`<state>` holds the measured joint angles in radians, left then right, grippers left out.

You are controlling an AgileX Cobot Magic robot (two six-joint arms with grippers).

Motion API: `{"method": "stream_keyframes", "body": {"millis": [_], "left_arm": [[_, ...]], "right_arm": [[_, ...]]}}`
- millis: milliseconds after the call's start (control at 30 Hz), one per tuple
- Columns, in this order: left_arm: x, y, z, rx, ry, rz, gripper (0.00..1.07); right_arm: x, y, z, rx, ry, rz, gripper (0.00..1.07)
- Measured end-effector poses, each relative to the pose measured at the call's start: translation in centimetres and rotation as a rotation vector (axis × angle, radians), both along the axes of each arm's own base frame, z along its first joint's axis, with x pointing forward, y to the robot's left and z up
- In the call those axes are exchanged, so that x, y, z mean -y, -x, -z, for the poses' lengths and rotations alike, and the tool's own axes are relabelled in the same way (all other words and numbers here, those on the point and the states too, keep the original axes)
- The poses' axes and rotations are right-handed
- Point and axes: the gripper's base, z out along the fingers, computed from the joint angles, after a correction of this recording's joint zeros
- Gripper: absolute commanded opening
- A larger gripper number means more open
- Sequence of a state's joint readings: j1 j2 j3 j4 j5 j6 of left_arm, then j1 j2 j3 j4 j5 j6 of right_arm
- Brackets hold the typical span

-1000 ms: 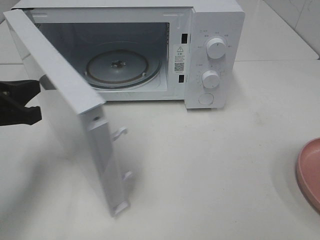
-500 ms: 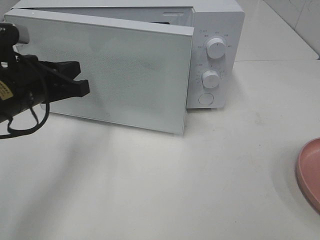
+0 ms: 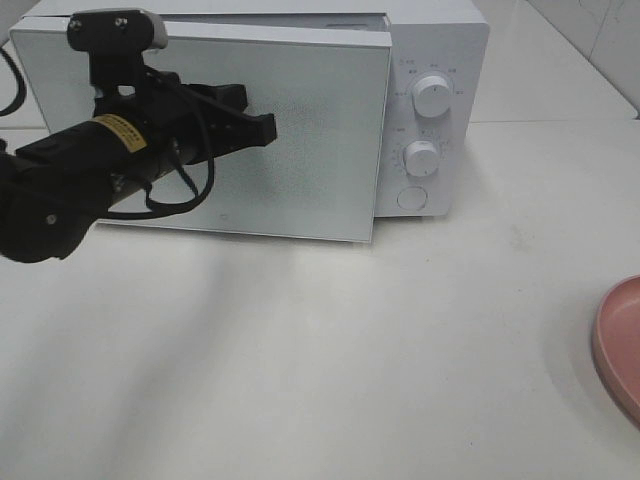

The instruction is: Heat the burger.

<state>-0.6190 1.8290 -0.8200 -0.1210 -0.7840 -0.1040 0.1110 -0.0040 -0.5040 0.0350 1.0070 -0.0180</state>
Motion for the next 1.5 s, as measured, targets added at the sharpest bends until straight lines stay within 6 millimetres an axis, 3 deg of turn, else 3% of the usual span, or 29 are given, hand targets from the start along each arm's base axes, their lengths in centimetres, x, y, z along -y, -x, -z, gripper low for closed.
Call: {"method": "stream_keyframes", "body": {"millis": [233,300,467,700,767,833,867,900,933,967,1000,1033,1067,1200,1500], "left_arm": [[2.0,-1.7,0.5,-0.020,0.009,-0.004,0.00],[3.3,-2.2,0.8,-0.020,-0.017,0.024,0.00],[4.1,-3.4,0.9,-0.019,-0.038,0.014,0.00],[4.8,-3.6,1.3,-0.057,-0.087,0.018,0.00],[4.7,-3.5,1.2,-0.106,-0.095,0.011,0.05],[4.4,-3.1,0.9,-0.195,-0.097,0.001,0.24],[4.4,-3.1,0.9,-0.195,-0.097,0.001,0.24],[4.2,-2.7,0.4,-0.256,-0.106,0.008,0.47],[4.2,-2.7,0.4,-0.256,-0.106,0.008,0.47],[4.1,-2.1,-0.1,-0.319,-0.125,0.027,0.77],[4.1,-1.7,-0.4,-0.355,-0.141,0.042,0.92],[4.1,-1.7,-0.4,-0.355,-0.141,0.042,0.92],[4.0,-0.7,-0.8,-0.438,-0.179,0.078,1.01],[3.6,0.7,-1.7,-0.550,-0.229,0.123,1.00],[1.5,5.1,-6.0,-0.756,-0.336,0.241,1.00]], "right_arm": [[0.0,0.0,0.0,0.000,0.000,0.000,0.76],[0.0,0.0,0.0,0.000,0.000,0.000,0.76],[0.0,0.0,0.0,0.000,0.000,0.000,0.76],[0.0,0.0,0.0,0.000,0.000,0.000,0.76],[0.0,0.0,0.0,0.000,0.000,0.000,0.76],[0.0,0.0,0.0,0.000,0.000,0.000,0.76],[0.0,0.0,0.0,0.000,0.000,0.000,0.76],[0.0,0.0,0.0,0.000,0.000,0.000,0.76],[0.0,0.0,0.0,0.000,0.000,0.000,0.76],[0.0,0.0,0.0,0.000,0.000,0.000,0.76],[0.0,0.0,0.0,0.000,0.000,0.000,0.76],[0.0,0.0,0.0,0.000,0.000,0.000,0.76],[0.0,0.0,0.0,0.000,0.000,0.000,0.76],[0.0,0.0,0.0,0.000,0.000,0.000,0.76],[0.0,0.0,0.0,0.000,0.000,0.000,0.76]]}}
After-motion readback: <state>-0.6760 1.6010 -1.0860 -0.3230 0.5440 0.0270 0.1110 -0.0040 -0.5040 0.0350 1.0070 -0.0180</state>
